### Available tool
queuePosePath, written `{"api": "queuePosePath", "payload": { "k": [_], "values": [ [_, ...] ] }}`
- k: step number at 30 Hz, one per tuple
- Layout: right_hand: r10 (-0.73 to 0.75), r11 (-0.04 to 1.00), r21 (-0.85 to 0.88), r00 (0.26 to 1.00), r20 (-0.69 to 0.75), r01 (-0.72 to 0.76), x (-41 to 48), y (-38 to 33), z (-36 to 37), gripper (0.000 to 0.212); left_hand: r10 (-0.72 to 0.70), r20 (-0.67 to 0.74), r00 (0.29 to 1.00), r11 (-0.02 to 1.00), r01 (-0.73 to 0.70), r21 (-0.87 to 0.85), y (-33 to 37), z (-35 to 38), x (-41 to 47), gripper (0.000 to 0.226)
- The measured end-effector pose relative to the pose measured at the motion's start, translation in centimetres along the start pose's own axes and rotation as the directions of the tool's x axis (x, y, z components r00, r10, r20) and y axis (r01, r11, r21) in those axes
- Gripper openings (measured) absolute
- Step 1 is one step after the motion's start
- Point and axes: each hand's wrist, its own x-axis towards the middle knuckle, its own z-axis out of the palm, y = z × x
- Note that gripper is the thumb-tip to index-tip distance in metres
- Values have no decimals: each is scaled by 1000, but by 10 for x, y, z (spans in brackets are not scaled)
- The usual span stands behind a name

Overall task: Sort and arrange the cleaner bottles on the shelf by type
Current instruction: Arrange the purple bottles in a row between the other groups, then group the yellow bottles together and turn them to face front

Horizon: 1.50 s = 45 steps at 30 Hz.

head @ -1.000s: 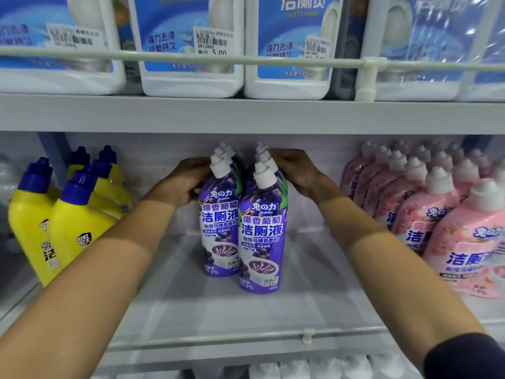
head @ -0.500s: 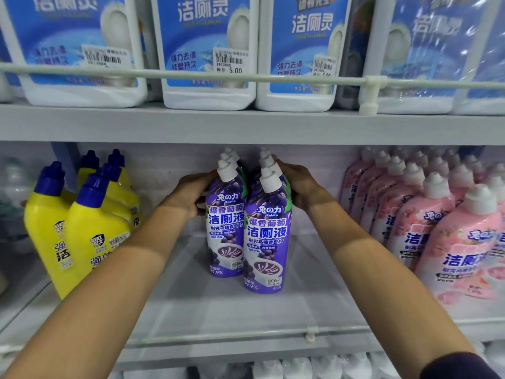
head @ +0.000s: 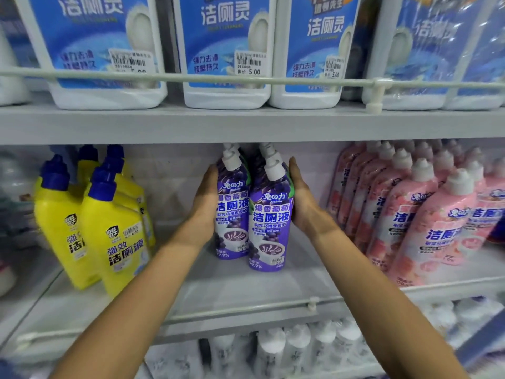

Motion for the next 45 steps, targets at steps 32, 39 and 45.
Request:
{"api": "queuePosePath", "payload": {
  "k": [32, 39, 45],
  "values": [
    [-175, 956, -225, 981, 83, 189, -196, 42, 42, 105, 102, -275, 956, 991, -73, 115, 12, -195, -182, 49],
    [-52, 960, -259, 974, 221, 110, -143, 63, 148, 71, 176, -424, 889, 982, -128, 140, 43, -230, -168, 31],
    [-164, 885, -379, 943, 289, 271, -109, 75, 225, 51, 206, -387, 899, 957, -102, 273, 45, -257, -120, 26]
  ]
}}
